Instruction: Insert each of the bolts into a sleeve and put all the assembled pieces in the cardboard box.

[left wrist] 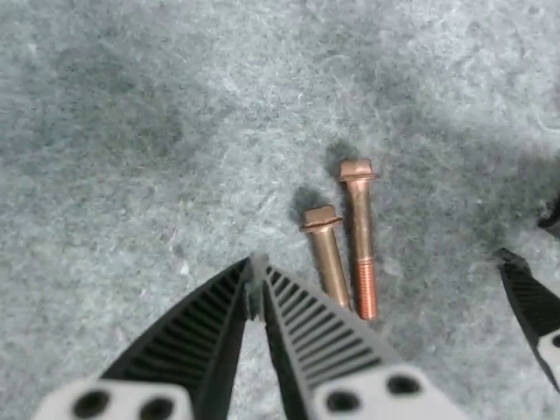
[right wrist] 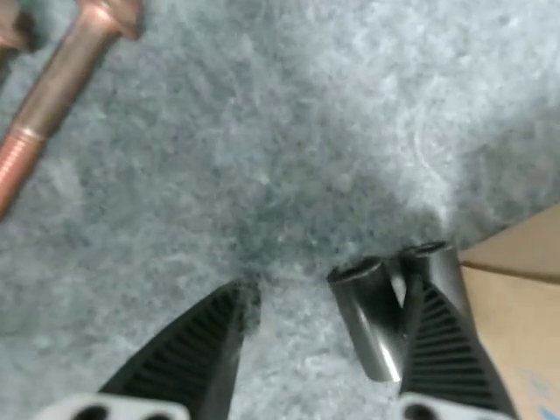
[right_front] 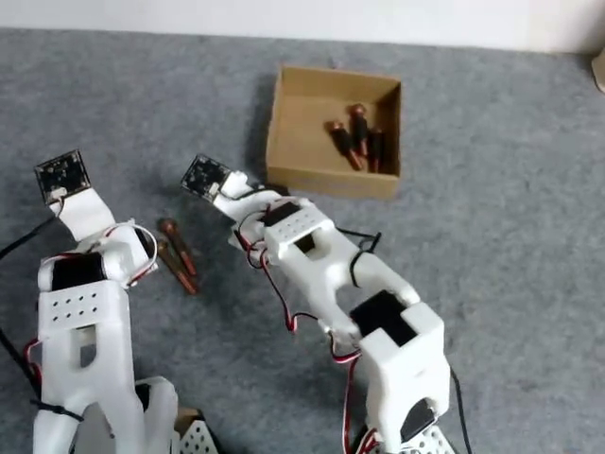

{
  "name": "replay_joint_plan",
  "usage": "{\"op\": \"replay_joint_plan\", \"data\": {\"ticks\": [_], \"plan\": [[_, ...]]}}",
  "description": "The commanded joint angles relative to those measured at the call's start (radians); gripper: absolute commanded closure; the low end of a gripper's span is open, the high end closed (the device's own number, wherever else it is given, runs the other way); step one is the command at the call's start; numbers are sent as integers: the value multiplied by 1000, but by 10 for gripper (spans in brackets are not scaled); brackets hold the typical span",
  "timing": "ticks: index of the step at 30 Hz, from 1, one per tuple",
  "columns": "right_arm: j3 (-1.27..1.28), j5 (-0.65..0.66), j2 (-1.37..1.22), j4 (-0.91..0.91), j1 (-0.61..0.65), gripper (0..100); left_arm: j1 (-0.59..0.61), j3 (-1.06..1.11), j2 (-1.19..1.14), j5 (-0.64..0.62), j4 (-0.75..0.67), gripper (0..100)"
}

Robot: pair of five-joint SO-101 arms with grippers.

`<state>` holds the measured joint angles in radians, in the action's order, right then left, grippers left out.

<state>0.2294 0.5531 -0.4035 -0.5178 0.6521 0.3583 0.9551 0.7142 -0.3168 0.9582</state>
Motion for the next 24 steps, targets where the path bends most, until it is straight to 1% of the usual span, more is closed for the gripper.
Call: {"op": "replay_joint_plan", "data": {"ticks": [1,5,13,19,24], "plan": [[1,6,-28,2,-31,763,13,-12,8,-9,-18,986],[1,6,-33,-8,-28,763,13,-12,8,-9,-18,985],[-2,9,-33,-182,-30,764,13,-12,8,-9,-18,984],[-2,9,-28,-228,-2,764,13,-12,8,-9,-18,984],[-12,6,-28,-228,1,764,13,-12,8,-9,-18,984]]}}
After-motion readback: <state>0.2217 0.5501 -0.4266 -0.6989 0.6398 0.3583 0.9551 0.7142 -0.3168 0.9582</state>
